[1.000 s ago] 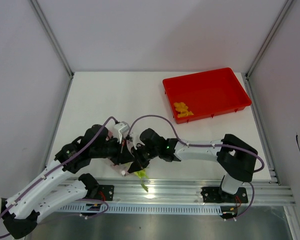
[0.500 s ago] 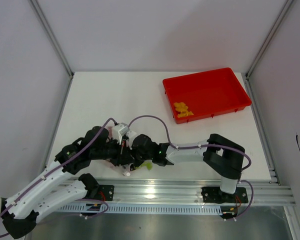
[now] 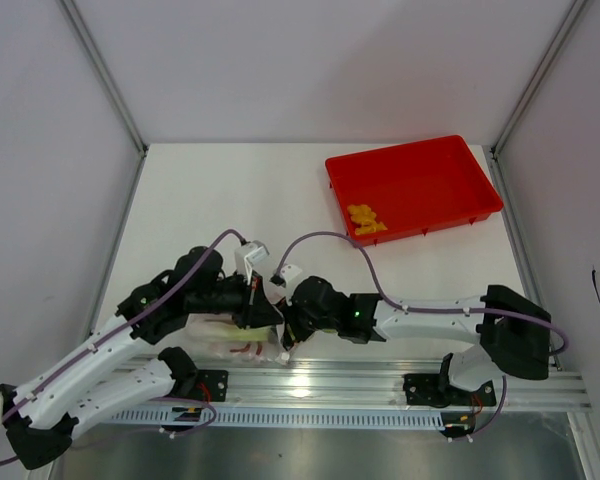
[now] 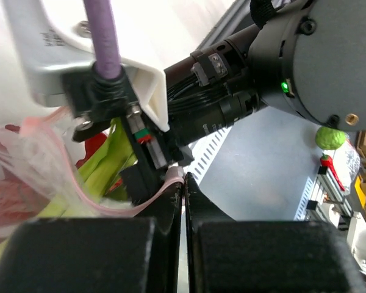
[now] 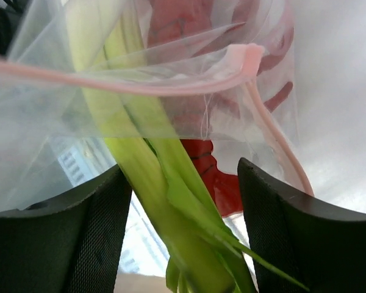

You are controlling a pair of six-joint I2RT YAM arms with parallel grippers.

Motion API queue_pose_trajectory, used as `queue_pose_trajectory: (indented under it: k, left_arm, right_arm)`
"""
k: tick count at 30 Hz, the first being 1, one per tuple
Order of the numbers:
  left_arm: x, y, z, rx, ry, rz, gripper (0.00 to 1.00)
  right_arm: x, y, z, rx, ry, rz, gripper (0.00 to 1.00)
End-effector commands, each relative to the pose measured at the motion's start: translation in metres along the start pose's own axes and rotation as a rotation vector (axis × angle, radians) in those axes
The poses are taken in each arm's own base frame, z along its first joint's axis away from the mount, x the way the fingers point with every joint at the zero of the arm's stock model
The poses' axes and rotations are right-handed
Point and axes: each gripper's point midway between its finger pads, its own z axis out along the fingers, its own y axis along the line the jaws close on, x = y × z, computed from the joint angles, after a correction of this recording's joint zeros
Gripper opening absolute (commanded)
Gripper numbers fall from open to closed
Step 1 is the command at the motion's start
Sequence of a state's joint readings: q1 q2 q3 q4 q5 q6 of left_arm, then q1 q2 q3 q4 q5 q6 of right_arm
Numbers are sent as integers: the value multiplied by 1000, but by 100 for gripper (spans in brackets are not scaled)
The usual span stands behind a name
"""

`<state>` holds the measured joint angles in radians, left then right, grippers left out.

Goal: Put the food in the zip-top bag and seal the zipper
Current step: Place the fake vegetable in the zipper food storage bag.

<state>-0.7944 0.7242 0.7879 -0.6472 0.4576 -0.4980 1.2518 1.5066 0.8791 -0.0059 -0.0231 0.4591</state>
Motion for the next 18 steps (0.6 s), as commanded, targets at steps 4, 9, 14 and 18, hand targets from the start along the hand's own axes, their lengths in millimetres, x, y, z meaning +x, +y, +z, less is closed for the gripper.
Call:
queue_pose_trajectory:
  k: [4, 9, 14, 18]
  left_arm:
    - [-19, 1, -2, -35, -46, 41, 1]
    - [-27, -8, -1, -2, -58, 47, 1]
    - [-36, -24, -3, 62, -67, 46, 1]
    - [-48, -34, -9, 79, -92, 63, 1]
  right_arm:
    - [30, 11, -34, -109, 52, -58, 71]
    - [2, 42, -73, -267, -81, -82, 90]
    - [-21, 47, -89, -203, -86, -59, 90]
    - [-36, 30, -107, -82, -144, 13, 90]
